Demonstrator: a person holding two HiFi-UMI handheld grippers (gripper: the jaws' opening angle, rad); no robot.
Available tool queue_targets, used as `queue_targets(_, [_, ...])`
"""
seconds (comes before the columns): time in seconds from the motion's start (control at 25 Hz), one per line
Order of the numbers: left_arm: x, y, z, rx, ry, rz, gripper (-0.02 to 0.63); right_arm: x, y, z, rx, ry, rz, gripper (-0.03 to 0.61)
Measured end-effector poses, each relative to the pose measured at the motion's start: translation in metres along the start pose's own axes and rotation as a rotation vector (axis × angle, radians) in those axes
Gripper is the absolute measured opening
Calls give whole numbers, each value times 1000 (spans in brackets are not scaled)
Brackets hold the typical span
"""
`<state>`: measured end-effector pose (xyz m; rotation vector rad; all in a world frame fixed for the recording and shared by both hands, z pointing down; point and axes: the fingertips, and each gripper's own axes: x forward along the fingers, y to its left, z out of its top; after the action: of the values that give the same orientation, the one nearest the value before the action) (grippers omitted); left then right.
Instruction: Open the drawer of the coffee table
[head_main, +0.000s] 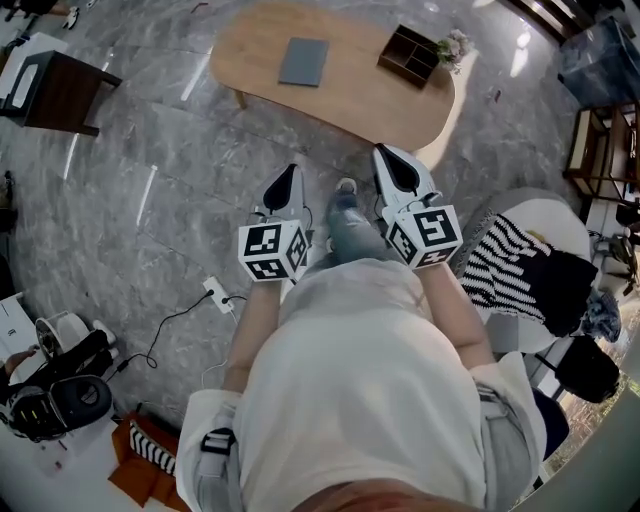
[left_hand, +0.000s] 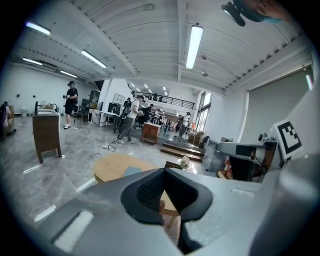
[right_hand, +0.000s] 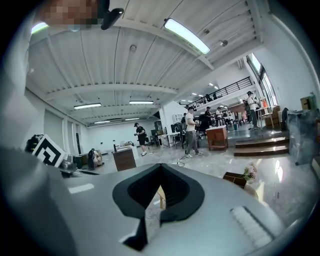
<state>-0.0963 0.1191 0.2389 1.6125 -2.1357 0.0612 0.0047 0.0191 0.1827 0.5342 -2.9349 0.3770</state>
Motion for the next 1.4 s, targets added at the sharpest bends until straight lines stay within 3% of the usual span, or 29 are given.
queue_targets(0.24, [42, 24, -1, 6, 45, -9, -2, 23, -39, -13, 43, 20, -81, -2])
queue_targets(0.52, [107, 52, 15, 29, 57, -67, -2, 64, -89, -22, 36, 46, -199, -2])
queue_targets(0.88, [173, 82, 18, 58, 132, -134, -2, 93, -131, -27, 75, 69, -306, -2])
queue_targets(1.08, [208, 94, 3, 56, 173, -154, -2, 95, -159, -44, 106, 93, -377, -2])
queue_targets(1.4, [246, 116, -50, 55, 281, -176, 17, 88, -184, -95, 181, 149, -474, 2])
